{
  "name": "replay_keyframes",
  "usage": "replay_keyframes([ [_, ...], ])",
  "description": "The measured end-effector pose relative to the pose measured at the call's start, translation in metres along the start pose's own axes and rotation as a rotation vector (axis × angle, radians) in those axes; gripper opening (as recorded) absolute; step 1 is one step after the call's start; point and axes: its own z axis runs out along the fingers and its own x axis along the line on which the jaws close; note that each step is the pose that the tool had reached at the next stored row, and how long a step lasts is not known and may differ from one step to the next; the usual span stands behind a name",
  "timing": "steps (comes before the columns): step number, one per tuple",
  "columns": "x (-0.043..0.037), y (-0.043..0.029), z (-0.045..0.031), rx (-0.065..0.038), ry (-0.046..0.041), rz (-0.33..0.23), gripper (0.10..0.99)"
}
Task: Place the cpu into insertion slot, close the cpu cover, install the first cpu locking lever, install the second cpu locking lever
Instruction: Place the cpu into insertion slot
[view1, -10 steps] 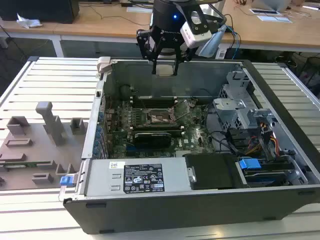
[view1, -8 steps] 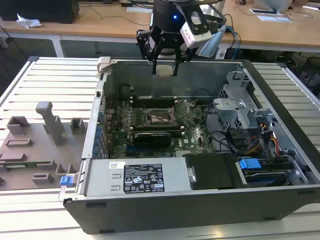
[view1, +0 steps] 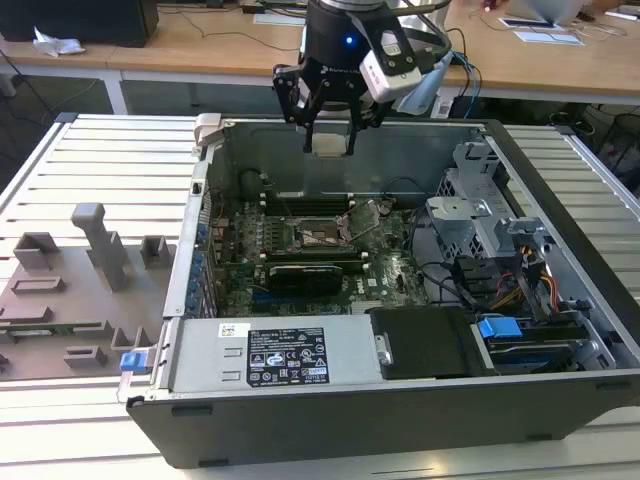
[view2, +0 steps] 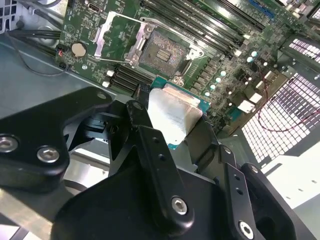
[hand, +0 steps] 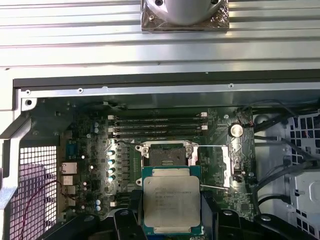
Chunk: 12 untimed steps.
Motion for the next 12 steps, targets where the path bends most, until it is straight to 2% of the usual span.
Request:
replay_keyframes([
  [12, -0.0001, -0.0004, 0.0047, 0.001, -0.0001, 0.0, 0.545],
])
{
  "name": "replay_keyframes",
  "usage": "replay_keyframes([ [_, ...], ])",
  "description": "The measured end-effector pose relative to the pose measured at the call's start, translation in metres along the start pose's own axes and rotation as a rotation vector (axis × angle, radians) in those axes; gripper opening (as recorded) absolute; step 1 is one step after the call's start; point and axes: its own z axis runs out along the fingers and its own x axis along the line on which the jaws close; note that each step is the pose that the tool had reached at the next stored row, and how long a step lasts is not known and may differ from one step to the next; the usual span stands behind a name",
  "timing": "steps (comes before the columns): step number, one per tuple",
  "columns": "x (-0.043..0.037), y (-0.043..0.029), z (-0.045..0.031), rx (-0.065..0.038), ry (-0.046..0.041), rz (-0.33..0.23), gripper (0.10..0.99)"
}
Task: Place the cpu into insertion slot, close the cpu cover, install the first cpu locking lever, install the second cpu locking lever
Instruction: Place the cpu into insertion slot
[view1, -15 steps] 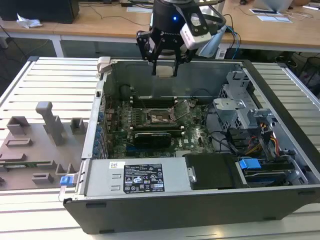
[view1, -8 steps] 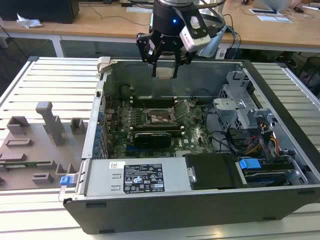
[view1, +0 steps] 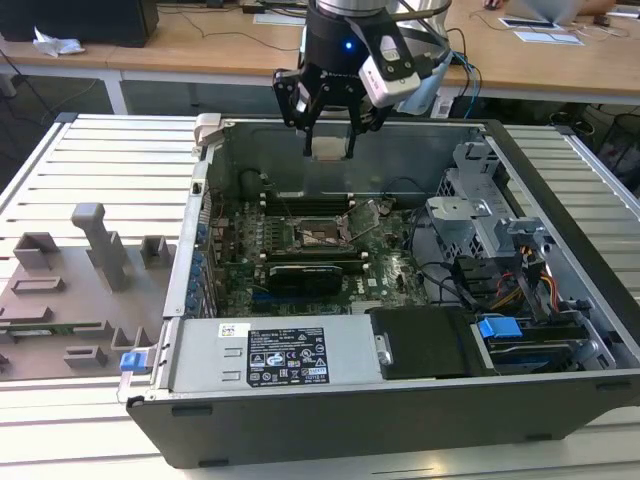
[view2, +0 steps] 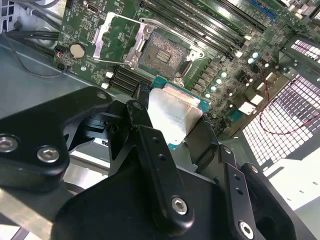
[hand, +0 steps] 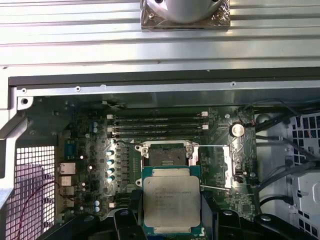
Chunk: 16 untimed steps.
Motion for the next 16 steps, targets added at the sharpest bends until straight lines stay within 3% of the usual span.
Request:
replay_keyframes([
  [16, -0.0001, -0.0004, 0.0048, 0.0, 0.0, 0.0, 0.545],
])
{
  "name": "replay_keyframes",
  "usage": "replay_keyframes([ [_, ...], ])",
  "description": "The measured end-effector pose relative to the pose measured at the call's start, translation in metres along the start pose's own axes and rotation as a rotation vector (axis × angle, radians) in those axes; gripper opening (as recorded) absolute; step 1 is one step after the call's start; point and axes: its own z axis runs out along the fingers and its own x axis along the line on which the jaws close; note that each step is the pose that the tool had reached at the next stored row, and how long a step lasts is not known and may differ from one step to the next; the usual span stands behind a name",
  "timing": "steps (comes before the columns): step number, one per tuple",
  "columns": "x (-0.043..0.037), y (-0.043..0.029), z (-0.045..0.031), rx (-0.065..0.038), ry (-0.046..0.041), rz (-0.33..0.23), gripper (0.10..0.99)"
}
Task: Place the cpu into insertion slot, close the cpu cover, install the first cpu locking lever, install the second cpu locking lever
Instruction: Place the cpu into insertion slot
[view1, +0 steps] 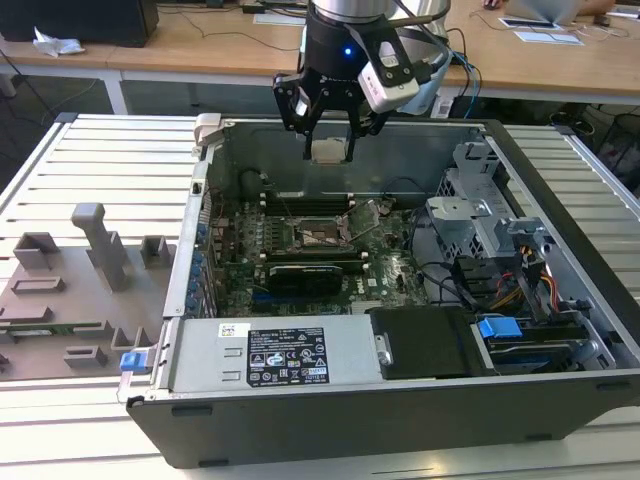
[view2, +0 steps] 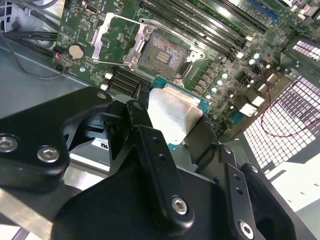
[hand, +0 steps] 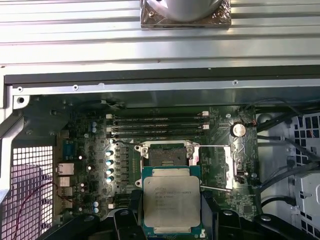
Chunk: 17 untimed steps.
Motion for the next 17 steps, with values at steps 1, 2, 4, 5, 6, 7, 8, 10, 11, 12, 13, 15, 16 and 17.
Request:
replay_keyframes([
  [1, 0.0, 0.0, 0.0002, 0.0, 0.0, 0.0, 0.545],
  [2, 0.0, 0.0, 0.0005, 0.0, 0.0, 0.0, 0.545],
  [4, 0.0, -0.0001, 0.001, 0.0, 0.0, 0.0, 0.545],
  [5, 0.0, -0.0001, 0.0013, 0.0, 0.0, 0.0, 0.545],
  [6, 0.0, -0.0001, 0.0016, 0.0, 0.0, 0.0, 0.545],
  [7, 0.0, -0.0002, 0.0018, 0.0, 0.0, 0.0, 0.545],
  [8, 0.0, -0.0002, 0.0021, 0.0, 0.0, 0.0, 0.545],
  [10, -0.0001, -0.0002, 0.0026, 0.0, 0.0, 0.0, 0.545],
  [11, -0.0001, -0.0002, 0.0028, 0.0, 0.0, 0.0, 0.545],
  [12, -0.0001, -0.0003, 0.003, 0.0, 0.0, 0.0, 0.545],
  [13, -0.0001, -0.0003, 0.0035, 0.0, 0.0, 0.0, 0.545],
  [15, -0.0001, -0.0003, 0.0039, 0.0, 0.0, 0.0, 0.545],
  [16, -0.0001, -0.0004, 0.0043, 0.0, 0.0, 0.0, 0.545],
  [17, -0.0001, -0.0004, 0.0045, 0.0, 0.0, 0.0, 0.545],
])
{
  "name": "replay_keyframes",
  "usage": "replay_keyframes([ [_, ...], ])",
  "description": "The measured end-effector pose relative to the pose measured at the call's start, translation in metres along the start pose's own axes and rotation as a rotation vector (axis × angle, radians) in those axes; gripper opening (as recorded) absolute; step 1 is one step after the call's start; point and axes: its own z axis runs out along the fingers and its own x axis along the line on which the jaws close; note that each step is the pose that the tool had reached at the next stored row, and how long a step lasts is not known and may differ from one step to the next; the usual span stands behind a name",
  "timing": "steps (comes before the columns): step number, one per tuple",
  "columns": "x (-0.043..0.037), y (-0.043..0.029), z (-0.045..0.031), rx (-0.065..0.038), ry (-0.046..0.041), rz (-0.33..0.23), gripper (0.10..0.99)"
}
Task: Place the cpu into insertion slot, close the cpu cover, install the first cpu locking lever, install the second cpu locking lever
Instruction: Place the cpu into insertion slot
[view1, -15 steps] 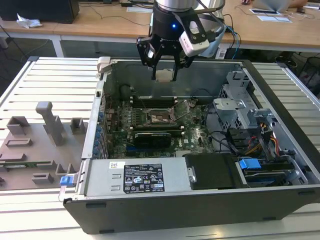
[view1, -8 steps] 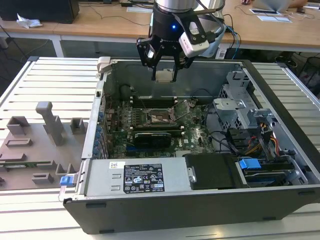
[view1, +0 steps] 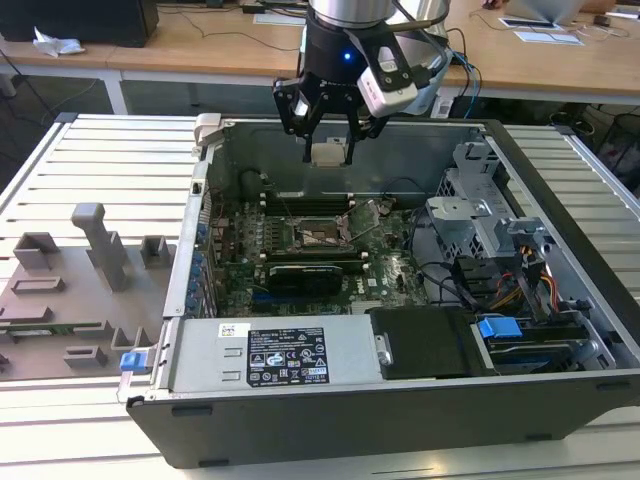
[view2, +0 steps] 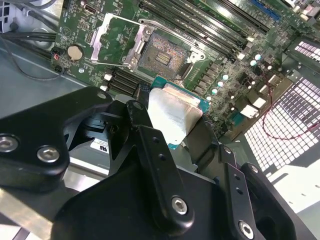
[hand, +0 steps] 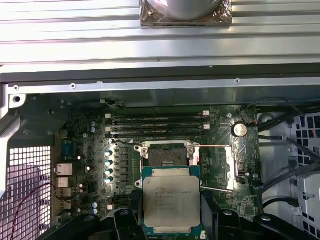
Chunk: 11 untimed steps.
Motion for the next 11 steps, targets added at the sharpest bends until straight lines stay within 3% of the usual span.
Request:
replay_keyframes([
  [11, 0.0, -0.0002, 0.0026, 0.0, 0.0, 0.0, 0.545],
])
